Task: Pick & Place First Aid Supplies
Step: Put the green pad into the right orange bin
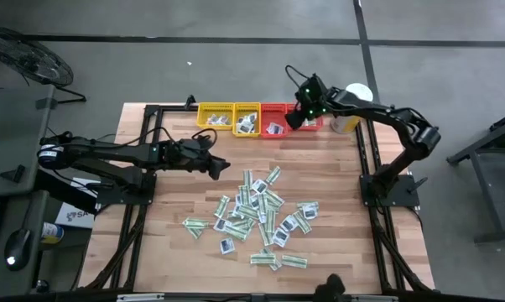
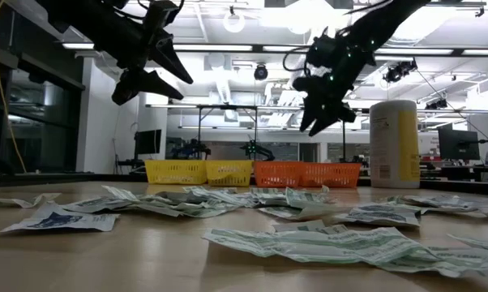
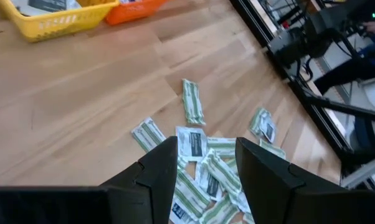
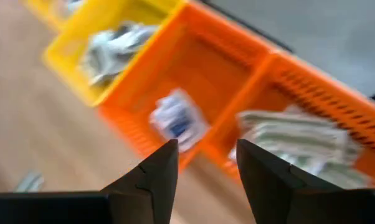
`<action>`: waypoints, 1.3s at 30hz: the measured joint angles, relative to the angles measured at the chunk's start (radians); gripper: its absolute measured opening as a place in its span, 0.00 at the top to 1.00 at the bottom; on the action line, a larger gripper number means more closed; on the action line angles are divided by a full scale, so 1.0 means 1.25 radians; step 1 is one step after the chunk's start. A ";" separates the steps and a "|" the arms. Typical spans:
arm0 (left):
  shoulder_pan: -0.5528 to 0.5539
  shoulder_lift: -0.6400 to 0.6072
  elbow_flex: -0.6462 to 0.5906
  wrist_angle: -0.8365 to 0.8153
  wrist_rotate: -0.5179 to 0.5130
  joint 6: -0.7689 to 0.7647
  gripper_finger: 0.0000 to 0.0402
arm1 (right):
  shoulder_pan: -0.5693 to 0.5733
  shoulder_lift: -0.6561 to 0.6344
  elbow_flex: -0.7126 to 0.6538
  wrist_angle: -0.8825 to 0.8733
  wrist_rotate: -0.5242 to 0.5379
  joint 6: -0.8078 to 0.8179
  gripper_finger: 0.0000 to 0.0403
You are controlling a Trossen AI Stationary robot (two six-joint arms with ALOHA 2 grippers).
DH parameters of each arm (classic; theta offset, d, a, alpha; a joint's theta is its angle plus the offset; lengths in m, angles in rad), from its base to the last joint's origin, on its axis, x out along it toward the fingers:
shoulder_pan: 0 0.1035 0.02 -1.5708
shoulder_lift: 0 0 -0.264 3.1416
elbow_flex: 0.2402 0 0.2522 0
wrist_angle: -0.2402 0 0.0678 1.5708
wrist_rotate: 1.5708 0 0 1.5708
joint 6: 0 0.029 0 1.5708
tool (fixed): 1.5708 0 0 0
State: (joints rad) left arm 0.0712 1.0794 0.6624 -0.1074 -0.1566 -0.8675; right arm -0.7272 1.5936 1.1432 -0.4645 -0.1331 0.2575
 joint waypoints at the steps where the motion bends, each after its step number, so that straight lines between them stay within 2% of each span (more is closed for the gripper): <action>1: 0.000 0.000 0.000 0.000 0.008 0.004 0.60 | 0.014 -0.004 0.001 -0.009 -0.009 -0.003 0.61; 7: 0.000 0.000 0.000 0.000 0.027 0.026 0.60 | 0.129 -0.009 0.001 -0.094 -0.025 -0.013 0.61; 15: 0.000 0.000 0.000 -0.003 0.066 0.050 0.60 | 0.240 -0.009 -0.042 -0.092 -0.050 0.193 0.61; 18: 0.000 0.000 0.000 -0.006 0.086 0.065 0.60 | 0.265 -0.009 -0.109 -0.035 -0.055 0.272 0.61; 22: 0.000 0.000 0.000 -0.006 0.112 0.086 0.60 | 0.299 -0.009 -0.211 0.123 -0.078 0.368 0.61; 26: 0.000 0.000 0.000 -0.007 0.121 0.090 0.60 | 0.324 -0.009 -0.288 0.259 -0.041 0.439 0.61; 30: 0.000 0.000 0.000 -0.020 0.139 0.101 0.60 | 0.335 -0.009 -0.340 0.350 -0.005 0.466 0.61; 39: 0.000 0.000 0.000 -0.052 0.176 0.105 0.60 | 0.363 -0.009 -0.366 0.410 0.078 0.454 0.61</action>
State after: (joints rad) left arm 0.0711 1.0790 0.6628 -0.1720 0.0634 -0.7368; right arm -0.2728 1.5822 0.6854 0.0480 -0.0358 0.8252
